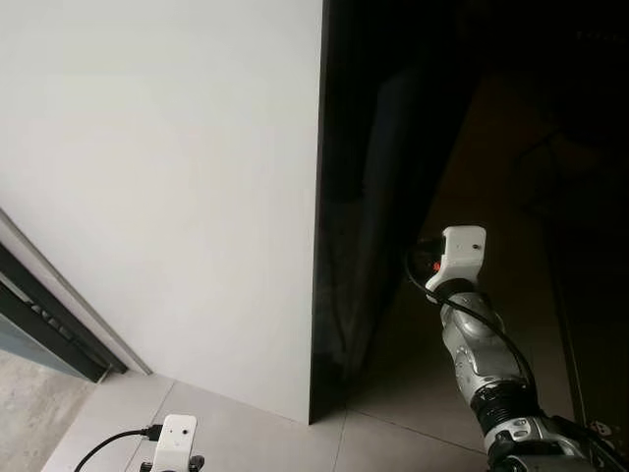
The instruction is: Restocking fridge
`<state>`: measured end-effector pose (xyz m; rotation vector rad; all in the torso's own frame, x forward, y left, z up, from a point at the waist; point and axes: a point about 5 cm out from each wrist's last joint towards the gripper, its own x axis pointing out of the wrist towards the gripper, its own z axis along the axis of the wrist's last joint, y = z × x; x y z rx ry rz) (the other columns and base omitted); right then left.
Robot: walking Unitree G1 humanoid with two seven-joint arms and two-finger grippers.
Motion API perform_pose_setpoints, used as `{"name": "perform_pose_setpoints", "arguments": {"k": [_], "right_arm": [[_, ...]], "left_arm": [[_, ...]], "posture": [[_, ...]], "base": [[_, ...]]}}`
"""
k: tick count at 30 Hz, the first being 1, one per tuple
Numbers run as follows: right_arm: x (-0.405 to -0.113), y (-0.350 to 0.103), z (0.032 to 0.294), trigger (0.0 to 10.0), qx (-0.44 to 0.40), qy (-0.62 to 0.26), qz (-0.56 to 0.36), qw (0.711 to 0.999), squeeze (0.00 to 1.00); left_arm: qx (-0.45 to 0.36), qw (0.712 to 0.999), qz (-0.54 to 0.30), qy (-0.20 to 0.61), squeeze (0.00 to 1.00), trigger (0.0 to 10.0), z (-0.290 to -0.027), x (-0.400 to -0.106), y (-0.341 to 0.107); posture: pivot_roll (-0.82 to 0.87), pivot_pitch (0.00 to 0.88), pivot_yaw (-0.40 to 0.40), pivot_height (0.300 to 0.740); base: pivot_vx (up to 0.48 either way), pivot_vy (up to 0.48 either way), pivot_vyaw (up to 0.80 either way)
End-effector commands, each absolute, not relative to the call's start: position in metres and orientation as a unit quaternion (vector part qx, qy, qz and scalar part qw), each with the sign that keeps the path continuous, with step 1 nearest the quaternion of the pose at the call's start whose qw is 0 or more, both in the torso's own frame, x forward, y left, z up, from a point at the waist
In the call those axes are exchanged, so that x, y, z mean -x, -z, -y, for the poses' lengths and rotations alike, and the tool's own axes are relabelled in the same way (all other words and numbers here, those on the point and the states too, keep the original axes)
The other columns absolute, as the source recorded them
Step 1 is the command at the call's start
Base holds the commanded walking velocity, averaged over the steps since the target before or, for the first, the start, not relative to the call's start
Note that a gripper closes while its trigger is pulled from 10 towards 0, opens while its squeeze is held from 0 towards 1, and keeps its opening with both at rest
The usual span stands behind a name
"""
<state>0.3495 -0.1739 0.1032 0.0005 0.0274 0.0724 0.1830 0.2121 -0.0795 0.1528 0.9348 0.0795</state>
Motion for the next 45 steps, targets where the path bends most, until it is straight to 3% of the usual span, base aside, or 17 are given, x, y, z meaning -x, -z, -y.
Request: {"name": "perform_pose_setpoints", "arguments": {"k": [1,21,33,41,45], "right_arm": [[-0.354,-0.109,0.169,10.0,-0.010,-0.056,-0.012,0.998,0.00],[-0.351,-0.096,0.143,10.0,-0.020,-0.137,-0.057,0.989,0.00],[-0.366,-0.114,0.158,10.0,0.049,-0.079,-0.031,0.995,0.00],[-0.369,-0.116,0.154,10.0,0.055,-0.083,-0.025,0.995,0.00],[-0.365,-0.110,0.166,10.0,0.061,-0.042,-0.025,0.997,0.00]], "left_arm": [[-0.078,0.885,-0.458,-0.038,0.00,10.0,-0.214,-0.179,0.082],[-0.080,0.883,-0.461,-0.037,0.00,10.0,-0.215,-0.176,0.083],[-0.084,0.885,-0.457,-0.034,0.00,10.0,-0.214,-0.179,0.081],[-0.081,0.884,-0.458,-0.035,0.00,10.0,-0.215,-0.178,0.081],[-0.081,0.885,-0.458,-0.037,0.00,10.0,-0.215,-0.178,0.081]], "posture": [[0.03,0.045,-0.003,0.740],[0.03,0.050,0.002,0.740],[0.04,0.041,0.003,0.740],[0.04,0.049,0.006,0.740],[0.03,0.053,0.007,0.740]], "base": [[0.000,0.000,0.00],[0.000,0.000,0.00],[0.000,0.000,0.00],[0.000,0.000,0.00],[0.000,0.000,0.00]]}}
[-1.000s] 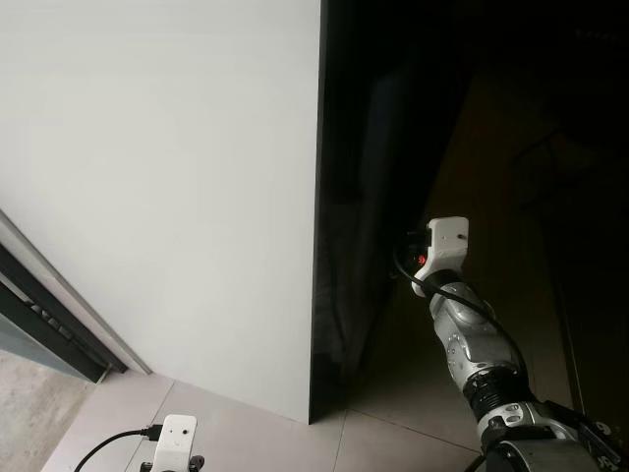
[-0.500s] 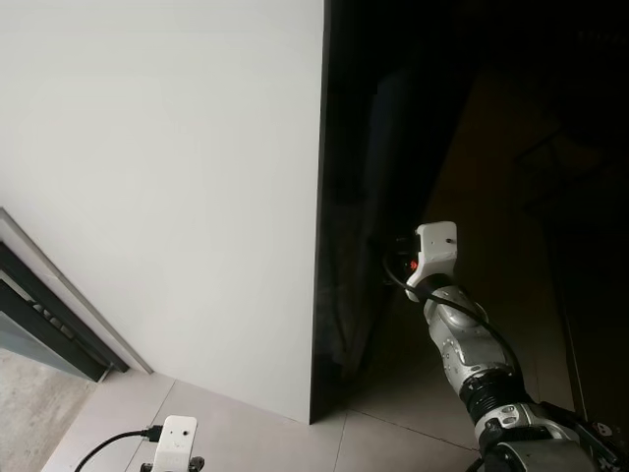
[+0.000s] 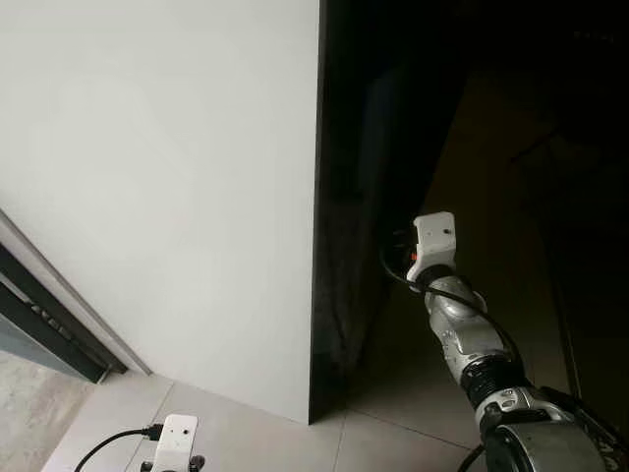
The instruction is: Restocking fridge
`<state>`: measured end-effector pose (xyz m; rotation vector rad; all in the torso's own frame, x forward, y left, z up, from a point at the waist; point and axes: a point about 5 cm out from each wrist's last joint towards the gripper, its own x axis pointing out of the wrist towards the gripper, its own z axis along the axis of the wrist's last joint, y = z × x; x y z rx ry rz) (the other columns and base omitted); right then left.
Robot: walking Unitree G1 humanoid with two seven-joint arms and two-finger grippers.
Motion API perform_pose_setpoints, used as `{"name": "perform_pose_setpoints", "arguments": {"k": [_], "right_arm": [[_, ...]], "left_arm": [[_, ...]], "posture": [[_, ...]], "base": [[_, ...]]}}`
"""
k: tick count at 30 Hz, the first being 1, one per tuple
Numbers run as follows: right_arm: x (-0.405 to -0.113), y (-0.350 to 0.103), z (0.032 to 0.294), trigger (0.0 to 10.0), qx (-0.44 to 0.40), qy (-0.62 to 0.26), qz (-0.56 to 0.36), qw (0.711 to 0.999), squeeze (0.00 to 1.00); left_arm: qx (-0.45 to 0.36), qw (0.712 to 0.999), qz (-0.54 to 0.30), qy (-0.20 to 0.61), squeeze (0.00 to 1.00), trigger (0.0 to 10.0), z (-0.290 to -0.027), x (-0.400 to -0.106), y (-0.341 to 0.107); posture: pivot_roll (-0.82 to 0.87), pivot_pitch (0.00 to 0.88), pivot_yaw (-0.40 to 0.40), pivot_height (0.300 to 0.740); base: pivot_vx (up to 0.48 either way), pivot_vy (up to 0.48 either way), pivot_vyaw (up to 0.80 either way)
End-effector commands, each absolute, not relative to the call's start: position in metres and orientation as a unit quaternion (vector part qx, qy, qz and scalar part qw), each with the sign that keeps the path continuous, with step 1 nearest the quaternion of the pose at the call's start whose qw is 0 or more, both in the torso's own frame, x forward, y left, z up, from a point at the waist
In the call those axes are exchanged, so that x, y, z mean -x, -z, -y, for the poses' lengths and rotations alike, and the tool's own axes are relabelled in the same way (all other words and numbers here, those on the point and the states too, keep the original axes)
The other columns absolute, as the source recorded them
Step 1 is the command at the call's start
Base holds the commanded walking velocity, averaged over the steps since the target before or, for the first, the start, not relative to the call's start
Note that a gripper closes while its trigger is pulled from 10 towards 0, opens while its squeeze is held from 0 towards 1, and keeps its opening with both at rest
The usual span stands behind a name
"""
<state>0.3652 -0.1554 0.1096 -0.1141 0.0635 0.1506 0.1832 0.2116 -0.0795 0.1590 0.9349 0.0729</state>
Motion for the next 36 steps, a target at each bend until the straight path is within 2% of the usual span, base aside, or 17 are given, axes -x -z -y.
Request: {"name": "perform_pose_setpoints", "arguments": {"k": [1,6,7,8,11,14,21,24,26,32,36], "right_arm": [[-0.365,-0.110,0.166,10.0,0.061,-0.042,-0.025,0.997,0.00],[-0.351,-0.098,0.199,10.0,0.069,0.041,-0.030,0.996,0.00],[-0.351,-0.098,0.199,10.0,0.069,0.041,-0.030,0.996,0.00],[-0.342,-0.093,0.221,10.0,0.074,0.096,-0.033,0.992,0.00],[-0.323,-0.084,0.254,10.0,0.089,0.176,-0.040,0.980,0.00],[-0.315,-0.079,0.264,10.0,0.093,0.196,-0.048,0.975,0.00],[-0.270,-0.058,0.308,10.0,0.125,0.281,-0.085,0.948,0.00],[-0.259,-0.049,0.315,10.0,0.118,0.295,-0.106,0.942,0.00],[-0.253,-0.040,0.315,10.0,0.107,0.294,-0.127,0.941,0.00],[-0.249,-0.003,0.279,10.0,0.075,0.194,-0.204,0.957,0.00],[-0.225,0.046,0.235,10.0,0.027,0.068,-0.351,0.933,0.00]], "left_arm": [[-0.081,0.885,-0.458,-0.037,0.00,10.0,-0.215,-0.178,0.081],[-0.082,0.885,-0.457,-0.035,0.00,10.0,-0.215,-0.179,0.081],[-0.082,0.885,-0.457,-0.035,0.00,10.0,-0.215,-0.179,0.081],[-0.082,0.885,-0.457,-0.035,0.00,10.0,-0.215,-0.179,0.081],[-0.083,0.885,-0.458,-0.033,0.00,10.0,-0.215,-0.179,0.081],[-0.083,0.885,-0.458,-0.033,0.00,10.0,-0.214,-0.179,0.081],[-0.084,0.884,-0.458,-0.029,0.00,10.0,-0.213,-0.179,0.081],[-0.085,0.884,-0.459,-0.028,0.00,10.0,-0.213,-0.179,0.081],[-0.085,0.884,-0.460,-0.027,0.00,10.0,-0.213,-0.179,0.082],[-0.083,0.884,-0.459,-0.026,0.00,10.0,-0.212,-0.180,0.081],[-0.088,0.884,-0.458,-0.024,0.00,10.0,-0.212,-0.181,0.081]], "posture": [[0.03,0.053,0.007,0.740],[0.02,0.060,0.007,0.740],[0.02,0.060,0.007,0.740],[0.02,0.062,0.008,0.740],[0.01,0.066,0.007,0.740],[0.01,0.065,0.007,0.740],[0.00,0.070,0.005,0.740],[0.00,0.072,0.005,0.740],[0.00,0.074,0.006,0.740],[0.01,0.065,0.006,0.740],[0.00,0.063,0.009,0.740]], "base": [[0.000,0.000,0.00],[0.000,0.000,0.00],[0.000,0.000,0.00],[0.000,0.000,0.00],[0.000,0.000,0.00],[0.000,0.000,0.00],[0.000,0.000,0.00],[0.000,0.000,0.00],[0.000,0.000,0.00],[0.000,0.000,0.00],[0.000,0.000,0.00]]}}
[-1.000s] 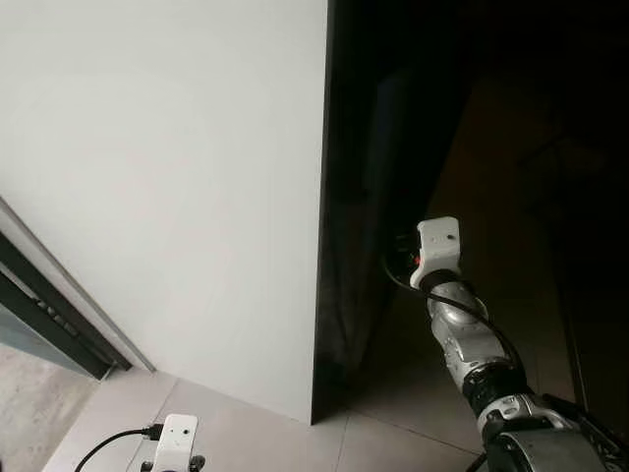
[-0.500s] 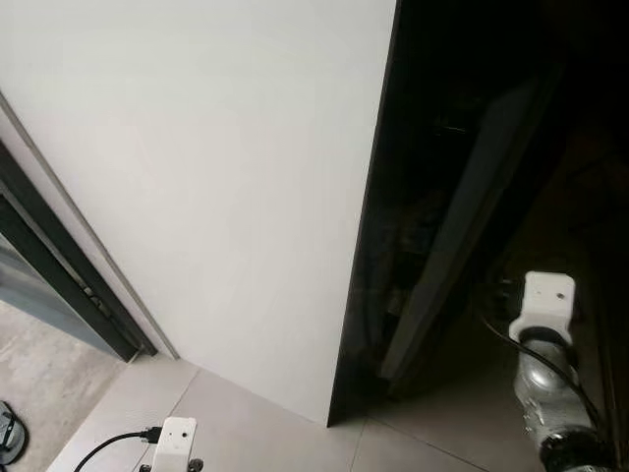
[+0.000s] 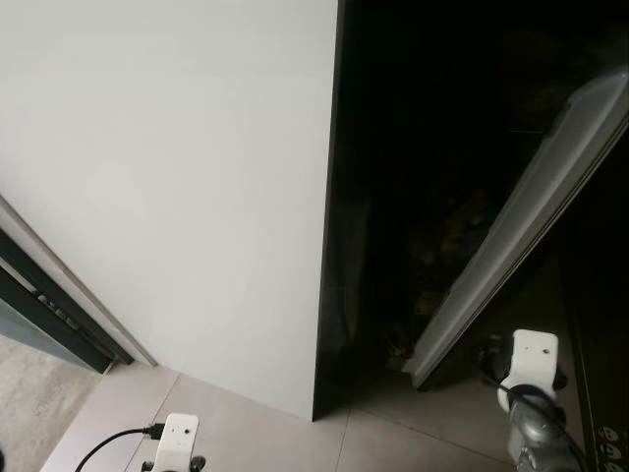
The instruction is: Restocking fridge
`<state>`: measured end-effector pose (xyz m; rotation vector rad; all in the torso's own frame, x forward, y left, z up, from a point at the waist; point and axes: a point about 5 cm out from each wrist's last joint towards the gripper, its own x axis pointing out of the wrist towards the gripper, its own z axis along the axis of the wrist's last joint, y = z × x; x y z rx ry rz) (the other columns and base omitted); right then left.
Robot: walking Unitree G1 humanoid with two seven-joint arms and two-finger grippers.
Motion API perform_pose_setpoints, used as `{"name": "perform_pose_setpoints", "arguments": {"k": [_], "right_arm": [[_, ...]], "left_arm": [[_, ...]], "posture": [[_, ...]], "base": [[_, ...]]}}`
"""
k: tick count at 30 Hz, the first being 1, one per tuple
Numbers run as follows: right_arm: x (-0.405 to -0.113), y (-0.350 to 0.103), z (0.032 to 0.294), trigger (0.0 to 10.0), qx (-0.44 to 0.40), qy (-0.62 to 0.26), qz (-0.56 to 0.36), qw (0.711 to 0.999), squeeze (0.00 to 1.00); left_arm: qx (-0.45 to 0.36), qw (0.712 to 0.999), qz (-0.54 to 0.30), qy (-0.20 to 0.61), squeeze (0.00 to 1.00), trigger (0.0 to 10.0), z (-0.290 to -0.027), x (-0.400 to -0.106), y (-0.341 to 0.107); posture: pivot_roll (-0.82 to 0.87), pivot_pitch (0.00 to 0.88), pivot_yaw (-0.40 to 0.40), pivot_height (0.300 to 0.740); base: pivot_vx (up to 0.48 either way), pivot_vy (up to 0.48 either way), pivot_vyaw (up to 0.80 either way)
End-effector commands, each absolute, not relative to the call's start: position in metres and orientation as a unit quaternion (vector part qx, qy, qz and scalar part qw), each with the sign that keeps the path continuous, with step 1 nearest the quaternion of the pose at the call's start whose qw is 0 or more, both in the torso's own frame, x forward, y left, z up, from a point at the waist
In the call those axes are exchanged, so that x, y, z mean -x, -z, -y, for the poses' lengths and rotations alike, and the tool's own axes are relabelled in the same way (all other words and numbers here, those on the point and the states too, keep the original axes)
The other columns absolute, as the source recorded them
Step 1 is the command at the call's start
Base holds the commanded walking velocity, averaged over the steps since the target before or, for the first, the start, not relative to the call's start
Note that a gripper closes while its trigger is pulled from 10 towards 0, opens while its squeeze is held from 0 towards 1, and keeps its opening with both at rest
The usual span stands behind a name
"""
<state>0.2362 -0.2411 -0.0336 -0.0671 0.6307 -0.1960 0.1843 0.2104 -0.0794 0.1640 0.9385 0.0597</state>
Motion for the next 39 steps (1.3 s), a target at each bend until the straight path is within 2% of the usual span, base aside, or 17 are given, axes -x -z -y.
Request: {"name": "perform_pose_setpoints", "arguments": {"k": [1,2,3,4,5,8,11,16,17,18,20,25,32,39], "right_arm": [[-0.214,0.057,0.221,10.0,0.036,0.022,-0.386,0.922,0.00],[-0.204,0.066,0.212,10.0,0.044,-0.006,-0.409,0.911,0.00],[-0.184,0.080,0.205,10.0,0.048,-0.018,-0.456,0.889,0.00],[-0.184,0.080,0.205,10.0,0.048,-0.018,-0.456,0.889,0.00],[-0.167,0.089,0.203,10.0,0.063,-0.029,-0.490,0.869,0.00],[-0.155,0.094,0.203,10.0,0.071,-0.034,-0.511,0.856,0.00],[-0.151,0.095,0.208,10.0,0.025,0.020,-0.512,0.858,0.00],[-0.148,0.095,0.213,10.0,0.013,0.036,-0.506,0.862,0.00],[-0.149,0.094,0.214,10.0,0.014,0.038,-0.499,0.865,0.00],[-0.156,0.089,0.222,10.0,0.010,0.069,-0.465,0.882,0.00],[-0.160,0.085,0.227,10.0,0.007,0.087,-0.447,0.890,0.00],[-0.168,0.083,0.218,10.0,0.031,0.049,-0.432,0.900,0.00],[-0.165,0.088,0.203,10.0,0.035,0.019,-0.460,0.887,0.00],[-0.162,0.090,0.198,10.0,0.035,0.008,-0.463,0.886,0.00]], "left_arm": [[-0.089,0.884,-0.458,-0.023,0.00,10.0,-0.212,-0.182,0.081],[-0.089,0.884,-0.458,-0.024,0.00,10.0,-0.212,-0.182,0.080],[-0.087,0.885,-0.457,-0.026,0.00,10.0,-0.212,-0.183,0.080],[-0.087,0.885,-0.457,-0.026,0.00,10.0,-0.212,-0.183,0.080],[-0.083,0.886,-0.455,-0.029,0.00,10.0,-0.213,-0.184,0.079],[-0.080,0.886,-0.455,-0.031,0.00,10.0,-0.213,-0.183,0.079],[-0.079,0.885,-0.458,-0.030,0.00,10.0,-0.215,-0.181,0.080],[-0.081,0.882,-0.464,-0.025,0.00,10.0,-0.215,-0.178,0.082],[-0.080,0.882,-0.464,-0.024,0.00,10.0,-0.214,-0.178,0.082],[-0.079,0.882,-0.464,-0.019,0.00,10.0,-0.213,-0.178,0.082],[-0.080,0.881,-0.465,-0.015,0.00,10.0,-0.212,-0.178,0.082],[-0.093,0.878,-0.470,0.000,0.00,10.0,-0.210,-0.177,0.083],[-0.096,0.875,-0.475,-0.006,0.00,10.0,-0.214,-0.173,0.084],[-0.097,0.873,-0.478,-0.002,0.00,10.0,-0.213,-0.173,0.085]], "posture": [[0.00,0.062,0.009,0.740],[0.01,0.059,0.008,0.740],[0.02,0.057,0.008,0.740],[0.02,0.057,0.008,0.740],[0.03,0.055,0.005,0.740],[0.03,0.050,0.004,0.740],[0.02,0.050,0.010,0.740],[0.02,0.047,0.012,0.740],[0.02,0.044,0.011,0.740],[0.02,0.042,0.010,0.740],[0.02,0.040,0.011,0.740],[0.03,0.039,0.010,0.740],[0.03,0.053,0.011,0.740],[0.02,0.064,0.016,0.740]], "base": [[0.000,0.000,0.00],[0.000,0.000,0.00],[0.000,0.000,0.00],[0.000,0.000,0.00],[0.000,0.000,0.00],[0.000,0.000,0.00],[0.000,0.000,0.00],[0.000,0.000,0.00],[0.000,0.000,0.00],[0.000,0.000,0.00],[0.000,0.000,0.00],[0.000,0.000,0.00],[0.000,-0.035,0.00],[0.000,-0.314,0.74]]}}
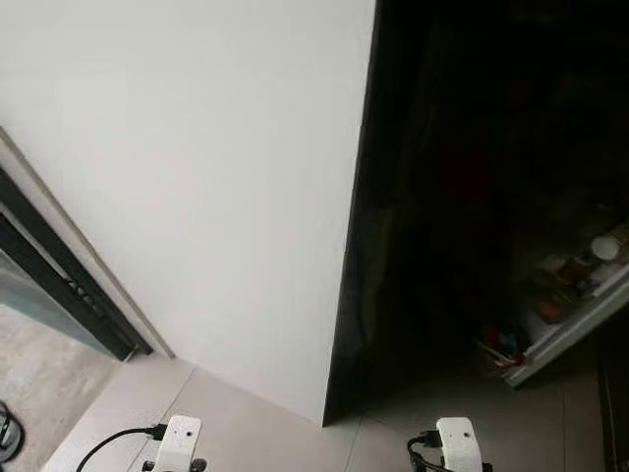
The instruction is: Restocking fridge
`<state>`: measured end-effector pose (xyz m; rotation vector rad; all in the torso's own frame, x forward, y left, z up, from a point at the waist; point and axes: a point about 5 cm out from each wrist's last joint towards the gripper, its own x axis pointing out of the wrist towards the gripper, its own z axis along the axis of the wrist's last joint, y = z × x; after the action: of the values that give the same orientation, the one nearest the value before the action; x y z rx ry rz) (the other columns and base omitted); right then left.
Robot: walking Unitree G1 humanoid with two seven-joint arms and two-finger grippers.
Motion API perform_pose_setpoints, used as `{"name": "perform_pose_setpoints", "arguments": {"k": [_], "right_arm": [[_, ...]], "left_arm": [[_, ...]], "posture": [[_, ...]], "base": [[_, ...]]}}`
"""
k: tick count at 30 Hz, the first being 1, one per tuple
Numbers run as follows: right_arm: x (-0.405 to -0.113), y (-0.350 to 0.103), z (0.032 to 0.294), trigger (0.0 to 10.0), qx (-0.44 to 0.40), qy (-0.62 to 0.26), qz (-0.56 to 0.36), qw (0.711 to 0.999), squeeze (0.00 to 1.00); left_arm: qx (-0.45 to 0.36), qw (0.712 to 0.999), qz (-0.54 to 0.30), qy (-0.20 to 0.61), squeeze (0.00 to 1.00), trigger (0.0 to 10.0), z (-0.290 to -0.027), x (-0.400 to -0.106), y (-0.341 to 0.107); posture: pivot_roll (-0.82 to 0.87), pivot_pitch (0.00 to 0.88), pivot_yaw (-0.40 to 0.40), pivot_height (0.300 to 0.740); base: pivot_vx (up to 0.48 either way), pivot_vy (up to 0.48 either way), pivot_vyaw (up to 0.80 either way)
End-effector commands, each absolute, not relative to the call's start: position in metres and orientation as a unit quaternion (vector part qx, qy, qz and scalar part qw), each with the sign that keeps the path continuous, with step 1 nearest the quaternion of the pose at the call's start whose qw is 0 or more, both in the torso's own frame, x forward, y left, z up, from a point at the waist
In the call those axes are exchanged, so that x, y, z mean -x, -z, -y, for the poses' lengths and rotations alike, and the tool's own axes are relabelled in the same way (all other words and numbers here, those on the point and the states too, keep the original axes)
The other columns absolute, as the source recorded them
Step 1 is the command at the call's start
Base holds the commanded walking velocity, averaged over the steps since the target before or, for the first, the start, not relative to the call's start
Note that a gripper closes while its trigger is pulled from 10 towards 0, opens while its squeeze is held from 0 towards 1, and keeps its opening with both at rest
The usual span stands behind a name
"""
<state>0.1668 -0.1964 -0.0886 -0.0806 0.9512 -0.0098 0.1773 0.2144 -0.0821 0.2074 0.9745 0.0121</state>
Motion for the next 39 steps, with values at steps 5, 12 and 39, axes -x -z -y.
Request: {"name": "perform_pose_setpoints", "arguments": {"k": [5,12,39], "right_arm": [[-0.1605,0.0910,0.1999,10.0,0.028,0.016,-0.467,0.884,0.00],[-0.1621,0.0904,0.1981,10.0,0.022,0.012,-0.462,0.886,0.00],[-0.1581,0.0922,0.1976,10.0,0.053,-0.008,-0.471,0.880,0.00]], "left_arm": [[-0.098,0.874,-0.476,0.001,0.00,10.0,-0.2116,-0.1737,0.0846],[-0.097,0.874,-0.476,0.001,0.00,10.0,-0.2113,-0.1740,0.0845],[-0.100,0.872,-0.479,0.001,0.00,10.0,-0.2134,-0.1719,0.0850]], "posture": [[0.01,0.072,0.018,0.740],[0.01,0.078,0.017,0.740],[0.01,0.064,0.022,0.740]], "base": [[0.000,-0.409,0.00],[0.000,-0.414,0.00],[0.000,-0.407,0.40]]}}
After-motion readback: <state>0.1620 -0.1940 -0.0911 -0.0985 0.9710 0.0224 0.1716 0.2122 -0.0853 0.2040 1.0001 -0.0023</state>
